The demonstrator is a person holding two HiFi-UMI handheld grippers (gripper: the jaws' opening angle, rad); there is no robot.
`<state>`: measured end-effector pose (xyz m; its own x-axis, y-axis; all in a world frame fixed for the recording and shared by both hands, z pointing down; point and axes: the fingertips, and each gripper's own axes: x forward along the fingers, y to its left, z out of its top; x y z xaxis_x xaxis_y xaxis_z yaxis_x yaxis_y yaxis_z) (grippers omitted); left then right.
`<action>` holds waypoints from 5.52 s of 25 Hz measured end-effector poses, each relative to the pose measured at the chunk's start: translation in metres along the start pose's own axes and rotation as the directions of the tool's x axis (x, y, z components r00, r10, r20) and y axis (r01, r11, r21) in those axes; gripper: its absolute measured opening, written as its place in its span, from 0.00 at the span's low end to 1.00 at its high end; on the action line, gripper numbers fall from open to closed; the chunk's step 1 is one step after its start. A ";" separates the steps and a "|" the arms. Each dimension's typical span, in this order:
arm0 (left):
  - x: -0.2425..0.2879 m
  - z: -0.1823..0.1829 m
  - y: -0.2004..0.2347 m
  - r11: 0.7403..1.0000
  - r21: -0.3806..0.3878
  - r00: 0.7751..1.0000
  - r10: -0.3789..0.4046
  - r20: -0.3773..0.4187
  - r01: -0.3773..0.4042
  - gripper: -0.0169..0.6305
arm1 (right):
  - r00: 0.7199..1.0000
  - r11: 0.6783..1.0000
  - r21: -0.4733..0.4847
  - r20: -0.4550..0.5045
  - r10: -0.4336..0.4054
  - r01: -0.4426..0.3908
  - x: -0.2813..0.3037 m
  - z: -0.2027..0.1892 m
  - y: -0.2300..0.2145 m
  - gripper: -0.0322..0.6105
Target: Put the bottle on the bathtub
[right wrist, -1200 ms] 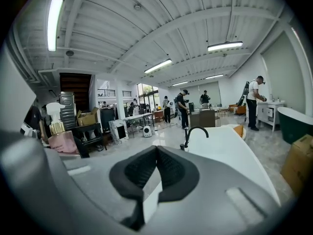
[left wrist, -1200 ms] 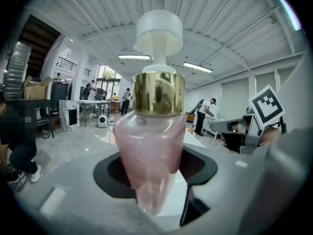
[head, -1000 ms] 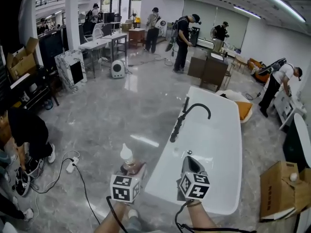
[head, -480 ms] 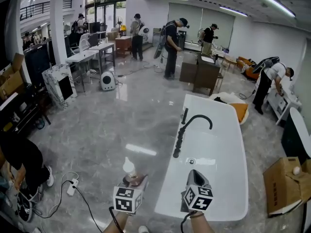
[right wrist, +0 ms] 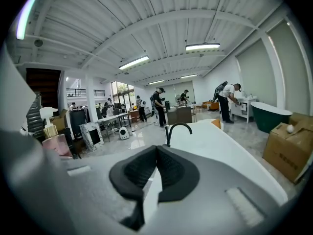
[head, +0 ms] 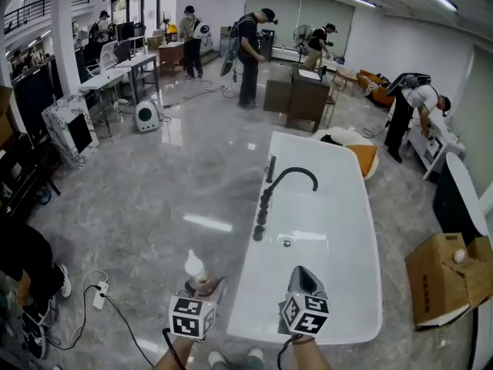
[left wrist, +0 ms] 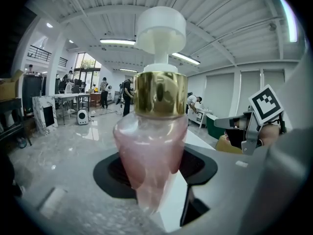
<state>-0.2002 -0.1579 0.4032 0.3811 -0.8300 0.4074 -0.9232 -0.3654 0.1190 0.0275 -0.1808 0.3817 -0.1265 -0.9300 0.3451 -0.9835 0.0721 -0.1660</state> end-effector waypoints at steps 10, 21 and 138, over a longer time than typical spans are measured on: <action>0.052 -0.047 -0.032 0.999 0.010 0.997 -0.051 -0.054 0.051 0.42 | 0.996 0.999 -0.045 -0.091 -0.019 0.015 0.025 -0.057 -0.031 0.05; 0.097 -0.128 -0.033 0.998 -0.018 0.985 -0.057 -0.162 0.055 0.42 | 0.974 1.000 -0.005 -0.225 -0.024 0.024 0.063 -0.142 -0.048 0.05; 0.356 -0.138 -0.021 0.984 0.145 0.988 -0.088 -0.130 0.107 0.41 | 0.924 0.970 0.147 -0.358 -0.132 0.196 0.189 -0.252 -0.183 0.05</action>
<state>-0.0522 -0.3878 0.6706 0.4513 -0.7328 0.5092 -0.8601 -0.5092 0.0295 0.1509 -0.2792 0.7101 -0.0331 -0.7401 0.6717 -0.9593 -0.1649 -0.2290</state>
